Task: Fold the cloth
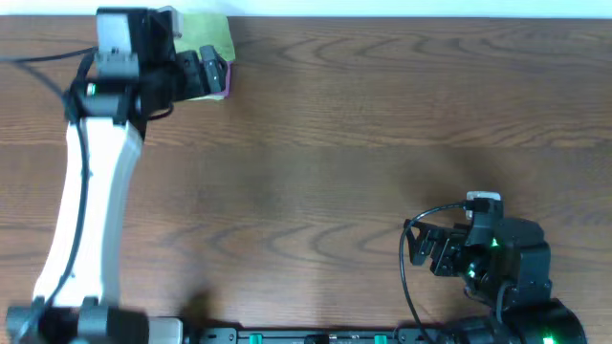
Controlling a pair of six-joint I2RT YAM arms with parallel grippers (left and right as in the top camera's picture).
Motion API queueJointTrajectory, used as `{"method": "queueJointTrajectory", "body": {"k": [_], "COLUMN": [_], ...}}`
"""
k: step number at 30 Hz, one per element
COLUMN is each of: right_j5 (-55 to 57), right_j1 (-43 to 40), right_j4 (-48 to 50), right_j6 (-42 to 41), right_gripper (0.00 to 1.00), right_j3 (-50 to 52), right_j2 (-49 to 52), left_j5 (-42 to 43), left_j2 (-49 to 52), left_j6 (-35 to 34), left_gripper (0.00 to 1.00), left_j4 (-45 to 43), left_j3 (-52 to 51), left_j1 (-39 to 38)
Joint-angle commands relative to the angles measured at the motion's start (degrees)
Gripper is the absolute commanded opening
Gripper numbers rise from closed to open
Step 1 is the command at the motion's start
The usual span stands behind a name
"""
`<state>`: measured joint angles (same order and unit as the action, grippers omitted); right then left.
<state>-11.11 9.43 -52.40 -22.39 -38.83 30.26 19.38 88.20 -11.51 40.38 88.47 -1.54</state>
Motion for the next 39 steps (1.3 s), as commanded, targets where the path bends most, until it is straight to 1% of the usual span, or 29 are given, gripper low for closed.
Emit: {"method": "queueJointTrajectory", "body": {"k": [1,5,8,11,16,19,22,26,29,36,39], "right_j5": [-0.3,-0.3,-0.3,-0.3,-0.3,-0.3,-0.3,-0.3,-0.3,-0.3,-0.3], "right_j1": [-0.6,-0.6,-0.6,-0.6,-0.6,-0.6,-0.6,-0.6,-0.6,-0.6,-0.6], "right_j4": [0.1,0.1,0.1,0.1,0.1,0.1,0.1,0.1,0.1,0.1,0.1], "right_j6": [-0.7,-0.7,-0.7,-0.7,-0.7,-0.7,-0.7,-0.7,-0.7,-0.7,-0.7], "right_gripper": [0.99,0.99,0.99,0.99,0.99,0.99,0.99,0.99,0.99,0.99,0.99], "right_j3": [0.2,0.2,0.2,0.2,0.2,0.2,0.2,0.2,0.2,0.2,0.2], "right_j2": [-0.3,-0.3,-0.3,-0.3,-0.3,-0.3,-0.3,-0.3,-0.3,-0.3,-0.3], "left_j5": [-1.9,-3.0,-5.4,-7.8,-12.2,-12.5,-12.4,-12.5,-12.7,-18.0,-18.1], "left_j2": [-7.3,-17.6,-25.1,-33.9,-48.8,-57.0,-64.2,-71.8,-75.1,-81.7,-83.5], "left_j6": [1.4,1.5,1.7,3.6,5.8,6.5,8.0,11.0,12.8,13.7,17.6], "left_gripper": [0.95,0.95,0.95,0.95,0.95,0.95,0.95,0.95,0.95,0.95,0.95], "left_j4": [-5.1,-14.6,-18.8,-20.6,-20.7,-20.7,-19.9,-16.1,-12.7,-4.9,-2.7], "left_j3": [-9.2,-23.2,-31.6,-39.3,-50.0,-56.3,-61.8,-66.7,-68.4,-70.8,-70.9], "left_j1": [-0.8,-1.3,-1.6,-1.7,-1.7,-1.6,-1.6,-1.1,-0.3,1.5,1.7]}}
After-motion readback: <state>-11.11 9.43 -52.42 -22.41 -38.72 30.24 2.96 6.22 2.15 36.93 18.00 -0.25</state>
